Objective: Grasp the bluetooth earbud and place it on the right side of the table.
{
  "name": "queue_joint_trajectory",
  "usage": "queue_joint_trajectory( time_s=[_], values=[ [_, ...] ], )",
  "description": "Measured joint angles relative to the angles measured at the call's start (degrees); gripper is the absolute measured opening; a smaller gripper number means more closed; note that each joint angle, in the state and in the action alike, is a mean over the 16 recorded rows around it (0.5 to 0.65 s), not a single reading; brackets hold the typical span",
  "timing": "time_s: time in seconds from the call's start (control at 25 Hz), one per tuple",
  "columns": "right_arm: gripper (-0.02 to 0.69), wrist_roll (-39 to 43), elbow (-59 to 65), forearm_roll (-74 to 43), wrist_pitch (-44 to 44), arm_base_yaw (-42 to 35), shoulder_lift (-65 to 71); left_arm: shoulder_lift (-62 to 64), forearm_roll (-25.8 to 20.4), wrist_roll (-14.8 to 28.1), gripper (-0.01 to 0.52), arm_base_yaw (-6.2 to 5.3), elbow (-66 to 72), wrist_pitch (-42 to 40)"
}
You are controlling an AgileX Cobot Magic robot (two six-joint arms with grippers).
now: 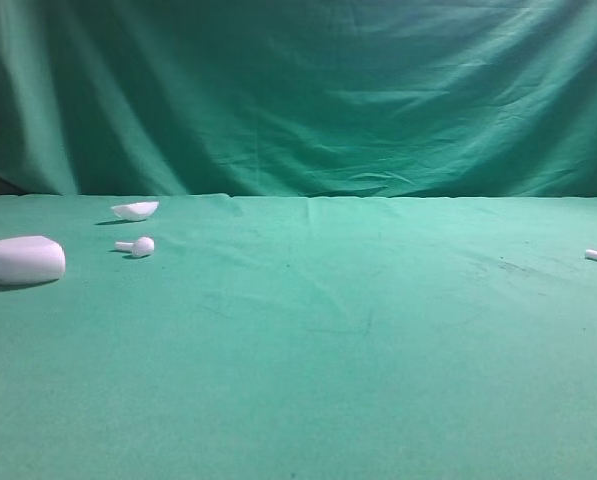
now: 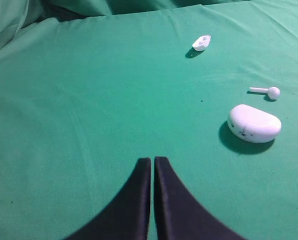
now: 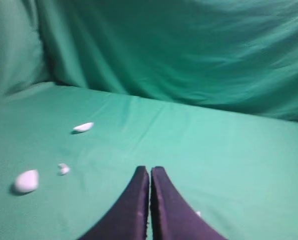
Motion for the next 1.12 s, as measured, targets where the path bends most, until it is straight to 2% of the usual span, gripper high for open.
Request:
queue_joint_trajectory(
  time_s=[0.28, 0.6, 0.84, 1.12],
  values=[
    [0.0, -2.12, 13.91, -5.96, -13.48, -1.74, -5.43, 0.0, -0.01, 0.0, 0.0, 0.0, 0.0, 0.0],
    [0.0, -1.32, 32.5, -7.73, -27.04, -2.91, -9.04, 0.0, -0.01, 0.0, 0.0, 0.0, 0.0, 0.0],
    [0.0, 0.58, 39.78, -7.74, -28.75, -2.92, -9.1, 0.0, -0.01, 0.0, 0.0, 0.0, 0.0, 0.0],
    [0.0, 2.56, 41.86, -7.76, -26.66, -2.92, -9.1, 0.0, -0.01, 0.0, 0.0, 0.0, 0.0, 0.0]
  ],
)
